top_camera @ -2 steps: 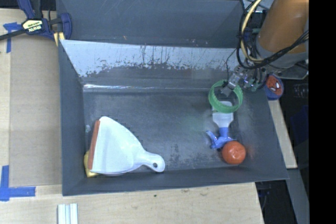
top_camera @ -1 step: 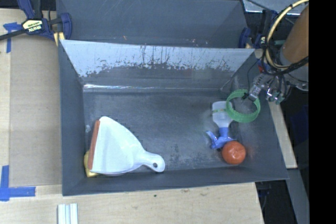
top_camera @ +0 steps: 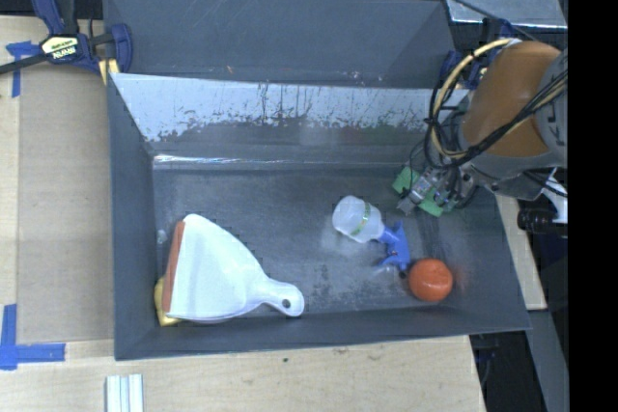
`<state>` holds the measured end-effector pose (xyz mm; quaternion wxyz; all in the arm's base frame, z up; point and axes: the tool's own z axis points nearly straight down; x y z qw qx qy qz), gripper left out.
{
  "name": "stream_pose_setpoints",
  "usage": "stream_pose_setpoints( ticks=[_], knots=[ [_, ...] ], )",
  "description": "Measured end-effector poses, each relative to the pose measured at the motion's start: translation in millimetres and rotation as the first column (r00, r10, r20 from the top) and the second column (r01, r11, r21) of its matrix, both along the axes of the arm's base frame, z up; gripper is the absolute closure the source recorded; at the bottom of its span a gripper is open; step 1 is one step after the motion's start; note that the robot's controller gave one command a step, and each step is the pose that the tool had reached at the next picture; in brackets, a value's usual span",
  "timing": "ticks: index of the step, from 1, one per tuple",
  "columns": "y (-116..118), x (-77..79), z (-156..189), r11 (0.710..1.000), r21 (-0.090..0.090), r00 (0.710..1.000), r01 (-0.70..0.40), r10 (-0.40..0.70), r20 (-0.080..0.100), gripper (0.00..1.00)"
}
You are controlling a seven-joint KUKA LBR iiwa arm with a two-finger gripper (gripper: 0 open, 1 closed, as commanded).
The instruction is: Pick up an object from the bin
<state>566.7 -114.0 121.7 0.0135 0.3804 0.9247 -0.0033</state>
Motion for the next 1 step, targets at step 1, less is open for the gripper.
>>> stream_pose_setpoints(
  ticks=[1],
  knots=[
    [-46.1,-0.9,149.9,0.98,-0.012,0.98,-0.198,0.198,0.007,1.0]
  ],
)
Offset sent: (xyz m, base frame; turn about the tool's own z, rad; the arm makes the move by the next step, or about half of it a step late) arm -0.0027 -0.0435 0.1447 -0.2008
